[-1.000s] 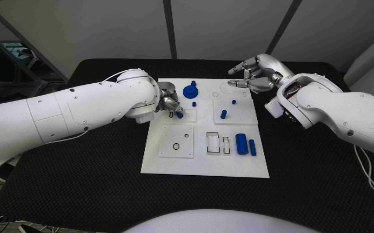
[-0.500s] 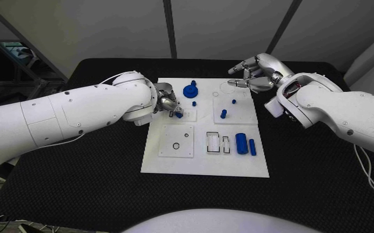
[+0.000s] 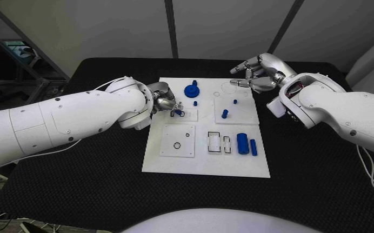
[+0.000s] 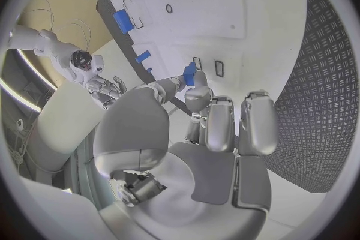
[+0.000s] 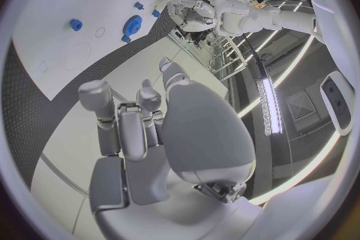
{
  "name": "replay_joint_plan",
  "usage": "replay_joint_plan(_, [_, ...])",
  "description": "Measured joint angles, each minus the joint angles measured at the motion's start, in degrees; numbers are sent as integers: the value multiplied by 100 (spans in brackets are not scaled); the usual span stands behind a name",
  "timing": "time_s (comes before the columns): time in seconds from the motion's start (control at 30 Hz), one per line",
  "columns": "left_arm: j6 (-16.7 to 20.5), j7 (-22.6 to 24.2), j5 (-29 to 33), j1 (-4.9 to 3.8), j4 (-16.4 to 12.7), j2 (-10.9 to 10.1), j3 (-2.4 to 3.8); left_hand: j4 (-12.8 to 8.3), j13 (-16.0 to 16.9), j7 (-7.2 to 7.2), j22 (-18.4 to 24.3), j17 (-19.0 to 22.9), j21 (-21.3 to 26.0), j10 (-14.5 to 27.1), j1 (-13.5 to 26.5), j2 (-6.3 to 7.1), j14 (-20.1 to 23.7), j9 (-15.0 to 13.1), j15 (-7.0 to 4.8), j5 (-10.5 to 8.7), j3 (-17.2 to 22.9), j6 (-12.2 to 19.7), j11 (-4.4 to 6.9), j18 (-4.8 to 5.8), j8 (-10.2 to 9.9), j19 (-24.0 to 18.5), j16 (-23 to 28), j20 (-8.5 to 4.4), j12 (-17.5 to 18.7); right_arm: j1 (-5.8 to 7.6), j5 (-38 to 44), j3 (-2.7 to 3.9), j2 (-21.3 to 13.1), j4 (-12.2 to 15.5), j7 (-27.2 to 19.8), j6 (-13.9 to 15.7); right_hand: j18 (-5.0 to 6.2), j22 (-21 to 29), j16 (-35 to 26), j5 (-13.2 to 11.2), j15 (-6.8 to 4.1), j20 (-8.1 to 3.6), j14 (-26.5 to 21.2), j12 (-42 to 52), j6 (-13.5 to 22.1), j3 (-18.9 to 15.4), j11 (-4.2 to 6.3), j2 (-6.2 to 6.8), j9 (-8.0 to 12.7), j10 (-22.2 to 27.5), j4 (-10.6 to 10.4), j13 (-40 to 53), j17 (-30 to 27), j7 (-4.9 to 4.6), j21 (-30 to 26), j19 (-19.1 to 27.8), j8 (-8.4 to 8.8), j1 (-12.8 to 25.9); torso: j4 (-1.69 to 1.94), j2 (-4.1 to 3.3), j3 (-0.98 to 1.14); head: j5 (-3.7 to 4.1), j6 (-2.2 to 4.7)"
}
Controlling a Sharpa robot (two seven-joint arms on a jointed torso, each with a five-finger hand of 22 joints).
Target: Assemble the parts on the task board
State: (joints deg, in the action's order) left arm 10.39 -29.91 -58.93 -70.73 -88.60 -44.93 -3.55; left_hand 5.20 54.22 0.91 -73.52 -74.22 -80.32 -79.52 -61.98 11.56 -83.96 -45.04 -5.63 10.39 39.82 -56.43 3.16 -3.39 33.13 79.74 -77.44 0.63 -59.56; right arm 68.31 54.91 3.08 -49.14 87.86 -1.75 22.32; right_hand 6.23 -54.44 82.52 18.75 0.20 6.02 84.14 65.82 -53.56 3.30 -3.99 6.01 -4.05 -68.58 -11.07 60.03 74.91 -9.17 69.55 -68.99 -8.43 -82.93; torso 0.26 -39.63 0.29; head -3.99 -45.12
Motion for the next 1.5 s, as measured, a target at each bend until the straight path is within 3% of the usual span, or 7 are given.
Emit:
replay_joint_plan(0.27, [426,146,-43,143,-50,-3,0,0,-25,-9,-21,-4,0,9,-16,-16,0,4,1,-1,0,-10,8,0,-1,0,0,0,22,0,-2,0,-15,-1,-6,0,0,0,0,0,0,0,0,0,0,0,0,0,0,0,0,0,0,0,0,0,0,0,-1,-1,3,3,4])
replay_joint_plan(0.57, [649,209,-251,253,-28,76,0,0,-58,-8,-21,-3,0,19,-25,-25,-14,14,-13,-7,0,-10,-1,0,-3,0,0,0,60,0,-5,0,-24,-2,-11,0,0,-1,0,0,0,0,0,0,0,0,0,0,0,0,0,0,0,0,0,0,0,0,-12,-6,3,17,10])
replay_joint_plan(0.97, [708,205,-618,276,-13,135,0,0,-75,-7,-27,-3,0,19,-29,-29,-16,26,-13,-24,0,-9,-3,0,-6,20,0,-21,60,0,-6,0,-5,-22,-16,-1,0,-1,0,0,0,0,0,0,0,0,0,0,0,0,0,0,-1,0,0,-1,0,0,-11,-6,-3,19,-4])
replay_joint_plan(1.5, [361,65,-834,266,20,183,16,0,-111,-8,-26,-8,1,28,-29,-29,0,41,-23,-31,0,-11,-13,0,-21,20,0,-20,111,-1,-6,-1,16,-41,-23,-6,-1,-1,0,0,-21,0,-21,0,0,-1,0,-31,0,0,0,1,4,0,0,-1,0,31,-7,-4,-2,18,-23])
